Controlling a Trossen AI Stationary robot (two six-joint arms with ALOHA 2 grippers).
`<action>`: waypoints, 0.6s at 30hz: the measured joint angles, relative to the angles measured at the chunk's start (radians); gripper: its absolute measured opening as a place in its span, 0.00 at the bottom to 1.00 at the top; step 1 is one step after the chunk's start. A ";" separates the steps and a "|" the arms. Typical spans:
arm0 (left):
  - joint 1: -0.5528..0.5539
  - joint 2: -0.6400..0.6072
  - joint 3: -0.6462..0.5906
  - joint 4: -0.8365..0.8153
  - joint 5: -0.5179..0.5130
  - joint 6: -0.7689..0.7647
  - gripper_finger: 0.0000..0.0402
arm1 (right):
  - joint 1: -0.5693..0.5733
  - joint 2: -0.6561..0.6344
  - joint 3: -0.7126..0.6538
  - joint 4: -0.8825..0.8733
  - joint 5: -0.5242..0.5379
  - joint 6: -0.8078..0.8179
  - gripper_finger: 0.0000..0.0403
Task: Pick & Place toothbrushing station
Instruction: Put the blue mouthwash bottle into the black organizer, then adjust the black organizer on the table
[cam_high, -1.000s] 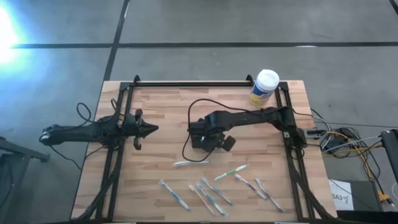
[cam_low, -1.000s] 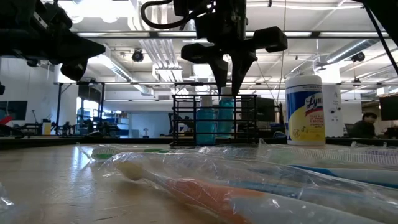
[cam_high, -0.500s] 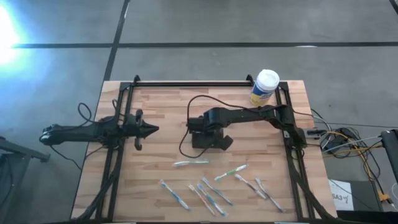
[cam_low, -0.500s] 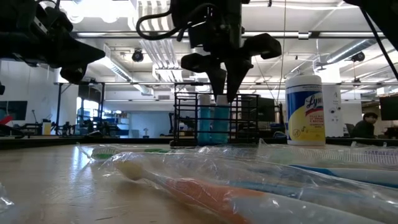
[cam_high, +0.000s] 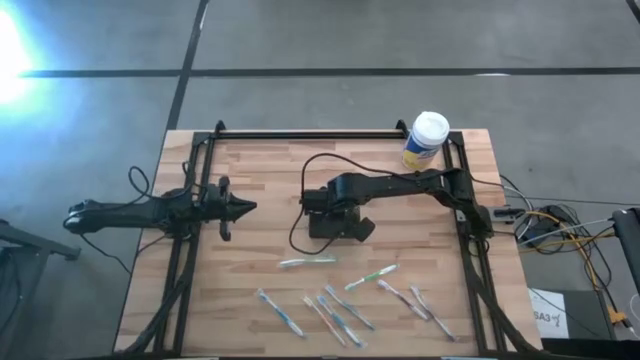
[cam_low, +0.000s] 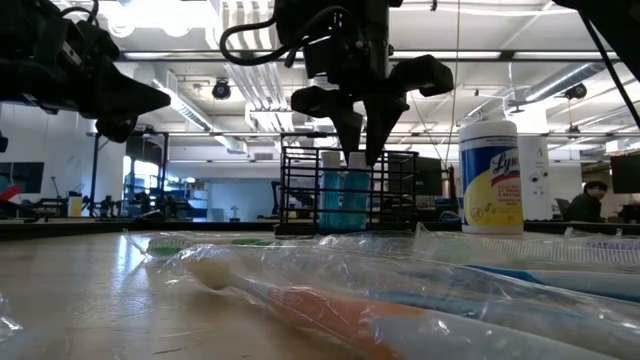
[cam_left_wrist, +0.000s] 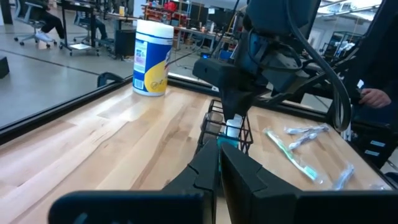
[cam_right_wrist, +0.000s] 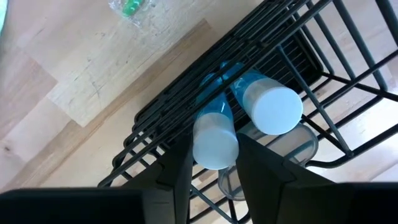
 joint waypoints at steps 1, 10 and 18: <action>0.000 0.000 0.000 0.000 0.000 0.000 0.05 | 0.000 0.000 0.000 0.000 0.001 0.000 0.30; 0.000 0.000 0.000 0.006 0.000 -0.001 0.05 | 0.001 0.000 0.035 -0.026 0.002 0.033 0.34; 0.000 0.000 0.000 0.021 0.000 -0.003 0.05 | 0.001 0.000 0.112 -0.104 0.002 0.098 0.35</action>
